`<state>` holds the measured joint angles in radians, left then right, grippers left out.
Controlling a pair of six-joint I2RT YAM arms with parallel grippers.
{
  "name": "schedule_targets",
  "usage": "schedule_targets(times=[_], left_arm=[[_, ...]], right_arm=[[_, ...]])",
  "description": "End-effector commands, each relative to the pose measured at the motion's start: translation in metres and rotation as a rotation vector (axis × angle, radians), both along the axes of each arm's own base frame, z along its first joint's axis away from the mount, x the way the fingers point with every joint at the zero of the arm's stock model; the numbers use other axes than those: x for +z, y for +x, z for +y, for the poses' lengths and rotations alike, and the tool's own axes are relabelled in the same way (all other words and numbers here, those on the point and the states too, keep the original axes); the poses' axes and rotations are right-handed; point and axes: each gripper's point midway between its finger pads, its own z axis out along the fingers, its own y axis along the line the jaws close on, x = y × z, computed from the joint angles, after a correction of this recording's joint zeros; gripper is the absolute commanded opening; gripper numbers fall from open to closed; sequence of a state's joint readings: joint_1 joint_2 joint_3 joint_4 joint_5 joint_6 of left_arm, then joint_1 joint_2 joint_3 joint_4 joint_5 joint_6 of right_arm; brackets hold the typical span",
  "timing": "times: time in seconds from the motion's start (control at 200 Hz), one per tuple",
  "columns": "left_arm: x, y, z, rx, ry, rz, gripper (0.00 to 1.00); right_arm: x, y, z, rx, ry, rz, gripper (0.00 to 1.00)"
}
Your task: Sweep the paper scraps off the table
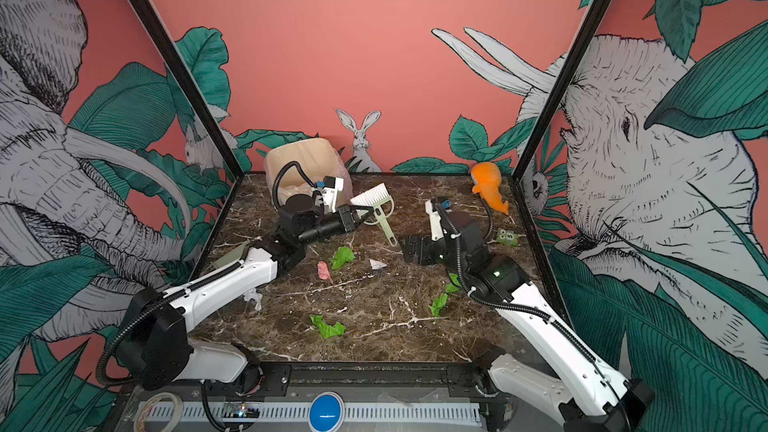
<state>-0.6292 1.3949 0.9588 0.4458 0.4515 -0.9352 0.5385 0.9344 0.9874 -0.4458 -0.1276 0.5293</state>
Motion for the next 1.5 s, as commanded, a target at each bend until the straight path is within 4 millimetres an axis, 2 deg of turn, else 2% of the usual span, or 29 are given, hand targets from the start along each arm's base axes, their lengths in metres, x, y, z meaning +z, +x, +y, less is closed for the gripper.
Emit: schedule_targets(times=[0.0, 0.255, 0.475, 0.655, 0.88, 1.076, 1.496], left_arm=[[0.060, 0.000, 0.006, 0.033, -0.203, -0.121, 0.00], [0.101, 0.014, 0.002, 0.037, -0.391, -0.180, 0.00], [0.117, 0.017, -0.010, 0.020, -0.420, -0.207, 0.00], [0.122, 0.017, -0.015, 0.006, -0.437, -0.205, 0.00], [0.122, 0.013, -0.014, 0.003, -0.425, -0.200, 0.00], [0.119, 0.012, -0.016, 0.000, -0.405, -0.189, 0.00], [0.116, 0.012, -0.020, -0.011, -0.405, -0.175, 0.00]], right_arm=[[0.038, 0.006, 0.015, 0.070, 0.358, -0.061, 1.00], [0.079, 0.011, 0.020, 0.173, 0.695, -0.186, 1.00], [0.103, 0.011, 0.021, 0.235, 0.825, -0.281, 0.85], [0.101, 0.018, 0.021, 0.238, 0.871, -0.282, 0.76], [0.099, 0.027, 0.013, 0.222, 0.880, -0.285, 0.69], [0.104, 0.029, 0.018, 0.275, 0.910, -0.275, 0.54], [0.105, 0.033, 0.022, 0.305, 0.899, -0.265, 0.46]])
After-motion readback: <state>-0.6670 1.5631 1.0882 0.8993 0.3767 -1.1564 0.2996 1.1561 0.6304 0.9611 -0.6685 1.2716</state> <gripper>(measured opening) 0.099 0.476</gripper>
